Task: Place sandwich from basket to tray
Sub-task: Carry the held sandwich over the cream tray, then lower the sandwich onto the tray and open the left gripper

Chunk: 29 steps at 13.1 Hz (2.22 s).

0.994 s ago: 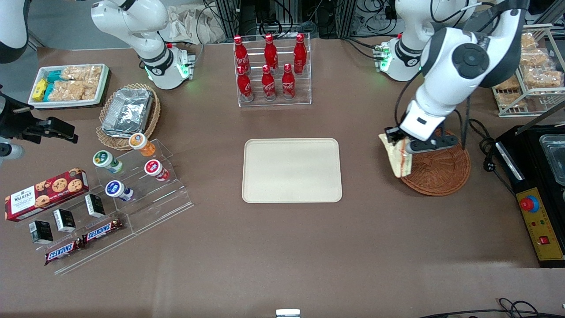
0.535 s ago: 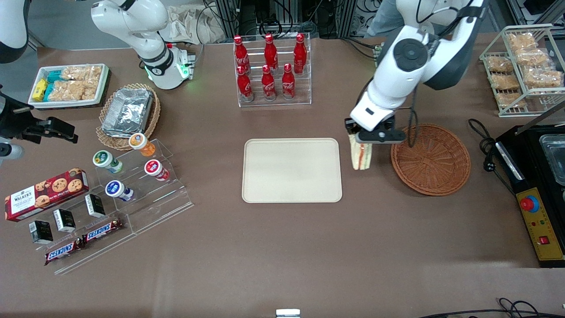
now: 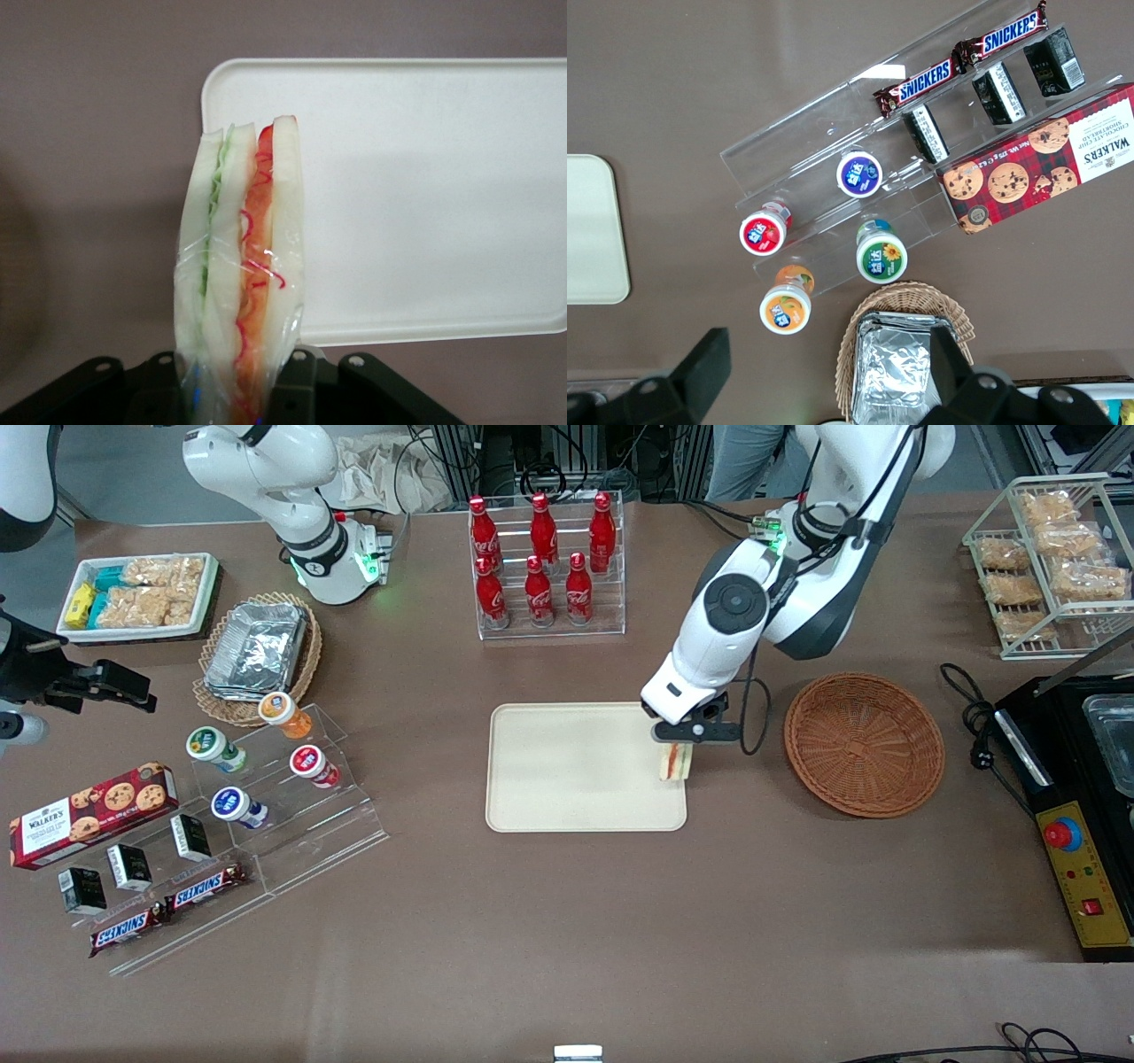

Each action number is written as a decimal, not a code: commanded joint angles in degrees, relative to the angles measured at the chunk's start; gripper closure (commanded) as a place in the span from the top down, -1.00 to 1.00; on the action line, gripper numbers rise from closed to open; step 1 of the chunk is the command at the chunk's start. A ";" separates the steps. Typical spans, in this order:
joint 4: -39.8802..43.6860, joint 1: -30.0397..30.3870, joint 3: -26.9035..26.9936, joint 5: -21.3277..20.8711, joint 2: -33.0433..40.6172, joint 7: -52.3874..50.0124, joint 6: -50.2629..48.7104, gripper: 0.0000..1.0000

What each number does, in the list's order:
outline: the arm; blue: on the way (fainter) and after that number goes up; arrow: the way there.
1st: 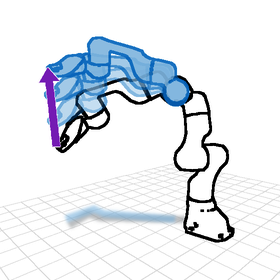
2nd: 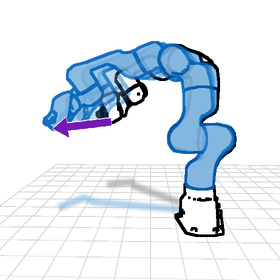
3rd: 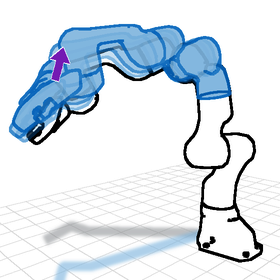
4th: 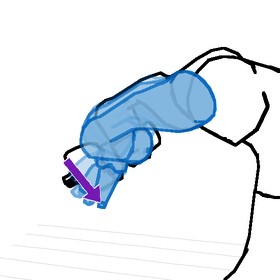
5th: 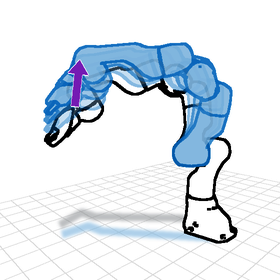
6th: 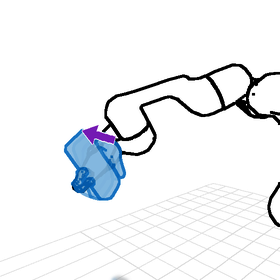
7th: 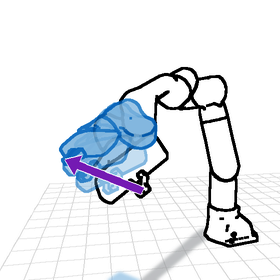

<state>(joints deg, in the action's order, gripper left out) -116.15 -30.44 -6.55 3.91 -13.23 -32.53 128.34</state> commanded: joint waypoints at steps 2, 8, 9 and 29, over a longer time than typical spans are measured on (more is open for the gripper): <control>4.09 -1.38 0.75 -2.68 -5.57 -1.75 -0.29 -1.00; 3.82 -1.38 0.75 -4.52 -9.80 -1.84 3.31 -1.00; 3.74 -1.38 0.75 -4.61 -10.24 -1.84 3.76 -1.00; 4.62 -2.17 1.01 -6.55 -11.22 -3.24 4.82 0.99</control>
<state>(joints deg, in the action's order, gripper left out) -112.32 -32.18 -6.28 -1.70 -26.30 -34.56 133.70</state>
